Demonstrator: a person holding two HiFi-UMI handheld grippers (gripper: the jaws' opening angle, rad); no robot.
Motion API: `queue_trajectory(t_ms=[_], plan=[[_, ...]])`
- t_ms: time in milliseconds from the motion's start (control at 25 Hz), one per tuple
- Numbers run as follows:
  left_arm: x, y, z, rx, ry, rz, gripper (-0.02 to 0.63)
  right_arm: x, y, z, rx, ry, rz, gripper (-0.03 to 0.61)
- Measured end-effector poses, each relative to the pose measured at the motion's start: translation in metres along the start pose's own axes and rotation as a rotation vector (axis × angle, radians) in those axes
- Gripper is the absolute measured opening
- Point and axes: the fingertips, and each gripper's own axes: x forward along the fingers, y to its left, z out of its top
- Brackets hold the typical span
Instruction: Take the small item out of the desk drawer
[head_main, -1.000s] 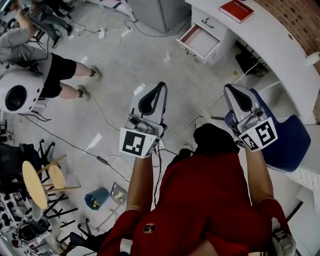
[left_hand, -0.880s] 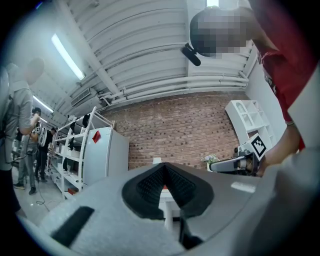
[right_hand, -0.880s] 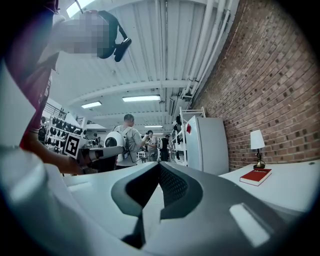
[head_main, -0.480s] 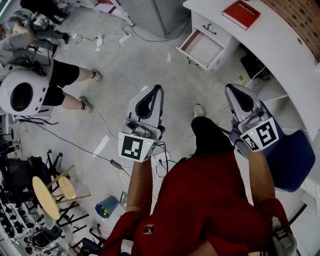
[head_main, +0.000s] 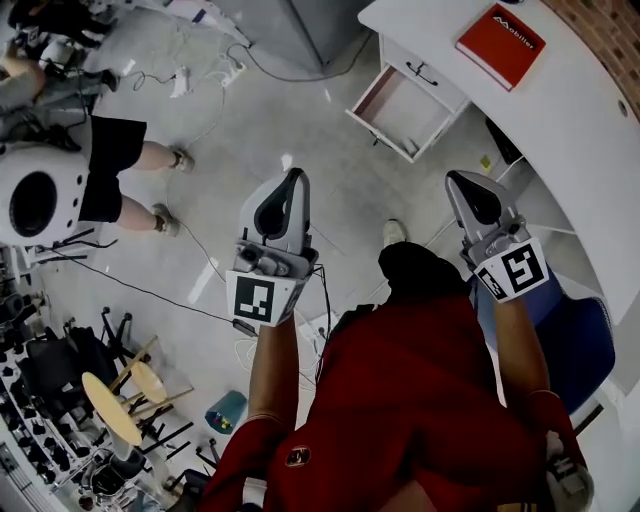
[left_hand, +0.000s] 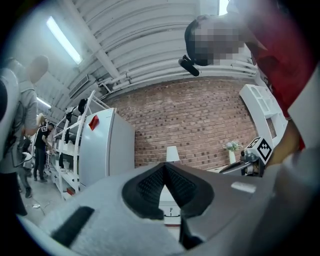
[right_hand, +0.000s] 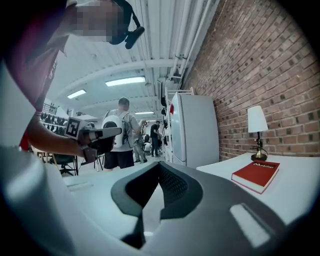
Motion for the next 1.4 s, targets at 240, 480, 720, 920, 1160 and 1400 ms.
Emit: queue_trajectory(t_ms=[240, 480, 720, 920, 1160, 1400], plan=[[0.060, 0.022, -0.027, 0.019, 0.025, -0.003, 0.003, 0.046, -0.054, -0.033, 0.029, 0.072, -0.003, 0.012], [0.092, 0.044, -0.059, 0.000, 0.054, -0.024, 0.003, 0.083, -0.077, -0.058, 0.064, 0.146, -0.038, 0.012], [0.116, 0.063, -0.106, -0.028, 0.081, -0.087, 0.003, 0.123, -0.098, -0.114, 0.069, 0.257, -0.078, 0.014], [0.119, 0.078, -0.158, -0.044, 0.097, -0.125, 0.003, 0.151, -0.109, -0.183, 0.089, 0.338, -0.106, 0.014], [0.126, 0.095, -0.221, -0.064, 0.129, -0.156, 0.003, 0.185, -0.133, -0.270, 0.138, 0.441, -0.128, 0.031], [0.132, 0.110, -0.265, -0.074, 0.138, -0.165, 0.003, 0.206, -0.143, -0.332, 0.144, 0.545, -0.104, 0.059]])
